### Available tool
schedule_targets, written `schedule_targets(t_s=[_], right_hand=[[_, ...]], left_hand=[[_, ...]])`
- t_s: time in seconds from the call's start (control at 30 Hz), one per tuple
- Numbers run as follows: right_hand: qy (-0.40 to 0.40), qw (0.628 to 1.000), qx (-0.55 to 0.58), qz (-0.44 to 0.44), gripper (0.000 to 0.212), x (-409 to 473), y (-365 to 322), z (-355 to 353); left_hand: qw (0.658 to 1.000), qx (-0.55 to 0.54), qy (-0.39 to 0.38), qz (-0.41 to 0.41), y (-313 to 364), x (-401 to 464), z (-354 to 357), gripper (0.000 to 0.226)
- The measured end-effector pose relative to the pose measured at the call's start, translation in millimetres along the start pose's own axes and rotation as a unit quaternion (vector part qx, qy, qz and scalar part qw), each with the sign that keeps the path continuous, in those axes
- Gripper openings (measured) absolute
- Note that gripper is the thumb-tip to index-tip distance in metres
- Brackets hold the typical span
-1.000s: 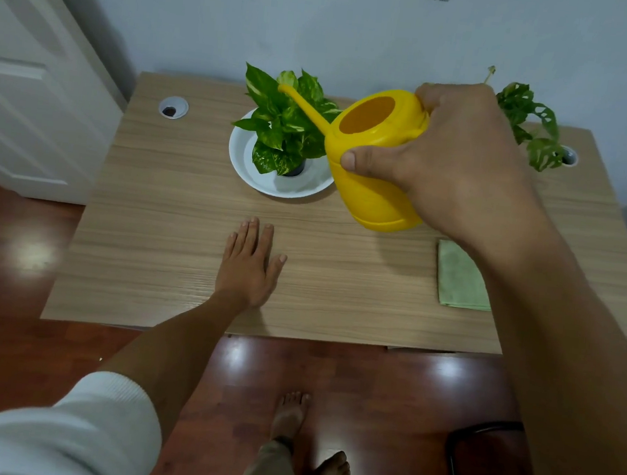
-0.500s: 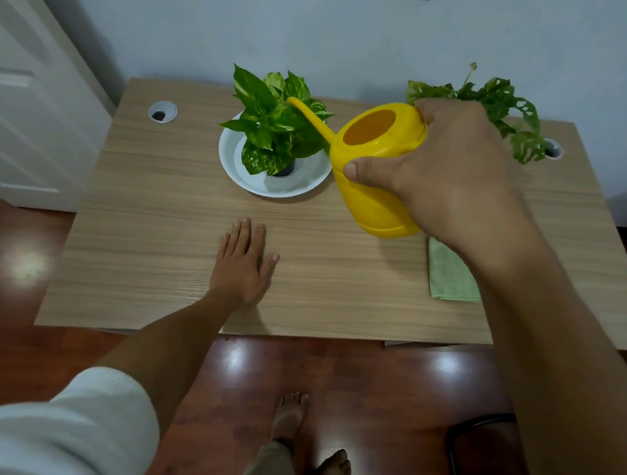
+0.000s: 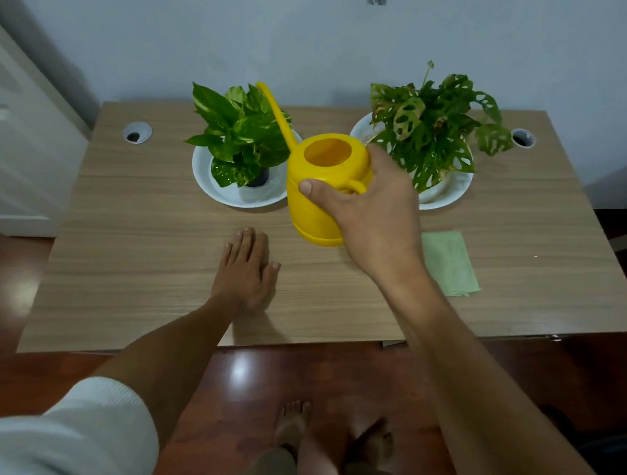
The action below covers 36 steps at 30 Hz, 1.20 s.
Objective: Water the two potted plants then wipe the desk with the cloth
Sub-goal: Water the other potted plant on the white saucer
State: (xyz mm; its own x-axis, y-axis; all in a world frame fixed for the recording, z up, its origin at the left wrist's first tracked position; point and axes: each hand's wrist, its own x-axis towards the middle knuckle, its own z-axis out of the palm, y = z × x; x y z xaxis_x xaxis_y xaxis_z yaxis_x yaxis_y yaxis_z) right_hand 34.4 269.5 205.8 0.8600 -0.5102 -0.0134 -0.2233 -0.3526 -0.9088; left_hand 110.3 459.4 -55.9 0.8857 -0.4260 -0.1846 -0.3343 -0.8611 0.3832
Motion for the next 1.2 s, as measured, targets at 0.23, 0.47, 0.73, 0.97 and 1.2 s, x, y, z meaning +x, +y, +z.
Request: schedule_targets(t_s=[0.23,0.47,0.73,0.97,1.2], right_hand=[[0.021,0.995,0.095,-0.013,0.053,11,38,-38],[0.011,0.992,0.123,0.005,0.105,31,87,-122],[0.045,0.99,0.135,-0.013,0.074,43,154,-229],[0.093,0.988,0.121,0.013,0.067,47,224,-297],[0.131,0.986,0.08,0.069,0.075,52,289,-316]], left_hand=[[1.0,0.02,-0.006,0.002,49,16,10,0.076],[0.999,0.024,0.017,0.015,161,30,29,0.089],[0.999,0.022,0.004,0.031,294,34,66,0.074],[0.996,0.018,-0.053,0.076,376,55,106,0.074],[0.988,0.034,-0.07,0.131,420,76,129,0.085]])
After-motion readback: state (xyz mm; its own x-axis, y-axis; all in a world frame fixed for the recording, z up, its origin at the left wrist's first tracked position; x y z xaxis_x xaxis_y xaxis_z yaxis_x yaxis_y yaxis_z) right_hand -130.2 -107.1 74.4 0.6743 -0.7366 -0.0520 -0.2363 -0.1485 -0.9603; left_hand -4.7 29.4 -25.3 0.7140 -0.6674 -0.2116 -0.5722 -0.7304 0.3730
